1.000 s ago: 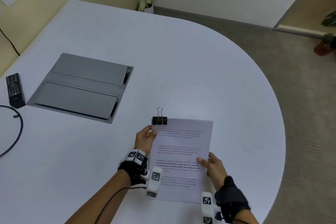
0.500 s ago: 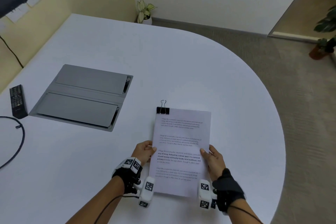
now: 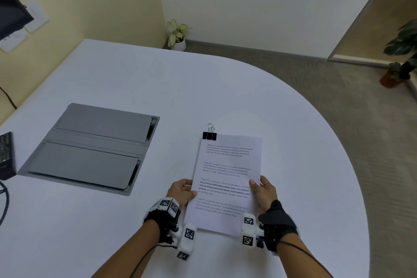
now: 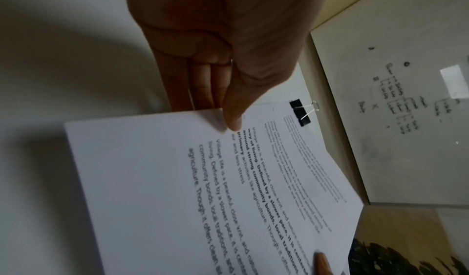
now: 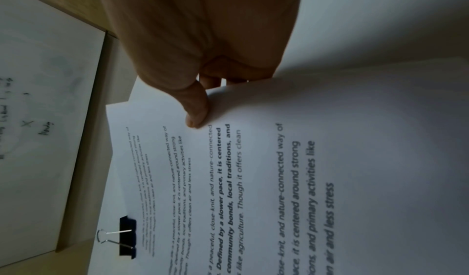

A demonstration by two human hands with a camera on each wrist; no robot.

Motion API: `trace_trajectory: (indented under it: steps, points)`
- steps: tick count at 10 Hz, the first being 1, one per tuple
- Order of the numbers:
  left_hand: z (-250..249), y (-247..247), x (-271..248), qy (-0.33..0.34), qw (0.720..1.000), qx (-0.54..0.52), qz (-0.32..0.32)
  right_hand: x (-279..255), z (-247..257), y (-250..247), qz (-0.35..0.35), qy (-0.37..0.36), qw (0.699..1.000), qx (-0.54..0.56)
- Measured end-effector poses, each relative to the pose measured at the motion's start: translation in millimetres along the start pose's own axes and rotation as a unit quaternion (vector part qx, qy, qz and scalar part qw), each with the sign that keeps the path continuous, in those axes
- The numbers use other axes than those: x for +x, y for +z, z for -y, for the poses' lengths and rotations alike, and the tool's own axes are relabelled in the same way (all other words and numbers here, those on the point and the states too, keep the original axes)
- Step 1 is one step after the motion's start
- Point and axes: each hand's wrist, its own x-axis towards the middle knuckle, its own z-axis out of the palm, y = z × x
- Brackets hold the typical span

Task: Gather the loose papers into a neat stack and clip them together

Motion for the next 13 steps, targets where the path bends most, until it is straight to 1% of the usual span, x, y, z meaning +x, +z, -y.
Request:
trace_trajectory:
  steps: [1, 3, 4, 5, 6, 7, 8, 9, 10, 11, 12, 13]
  points:
    - [-2, 1, 8, 0.002, 1.000, -0.004, 0.002, 10, 1, 3, -0.002, -0.005, 1.000, -0.005]
    - [5, 6, 13, 0.010, 1.000, 0.015, 0.009, 21, 7, 5, -0.004, -0.010, 0.999, -0.049]
    - [5, 7, 10, 0.029, 0.998, 0.047, 0.005, 20, 6, 6, -0.010, -0.023, 0.995, -0.098]
    - [2, 8, 3, 0.052, 0.993, 0.108, -0.012, 16, 9, 7, -0.024, -0.043, 0.983, -0.175]
    - [0, 9, -6, 0.076, 0.978, 0.188, -0.054, 12, 13, 10, -0.048, -0.066, 0.949, -0.304]
    - [4, 7, -12, 0.081, 0.972, 0.212, -0.054, 5, 12, 11, -0.046, -0.054, 0.924, -0.376]
    - [14, 2, -24, 0.088, 0.962, 0.257, -0.036, -18, 3, 8, -0.030, -0.041, 0.909, -0.414]
    - [24, -2, -36, 0.092, 0.956, 0.277, -0.027, -40, -6, 3, -0.015, -0.042, 0.905, -0.422]
    - [46, -6, -60, 0.101, 0.951, 0.291, -0.002, -71, -35, -6, 0.013, -0.035, 0.889, -0.456]
    - [62, -11, -80, 0.107, 0.948, 0.301, 0.008, -94, -50, -13, 0.023, -0.037, 0.876, -0.480]
    - [91, -21, -110, 0.103, 0.938, 0.331, 0.016, -134, -71, -25, 0.048, -0.024, 0.866, -0.497]
    - [111, -27, -131, 0.104, 0.938, 0.329, 0.037, -150, -98, -34, 0.013, -0.095, 0.857, -0.506]
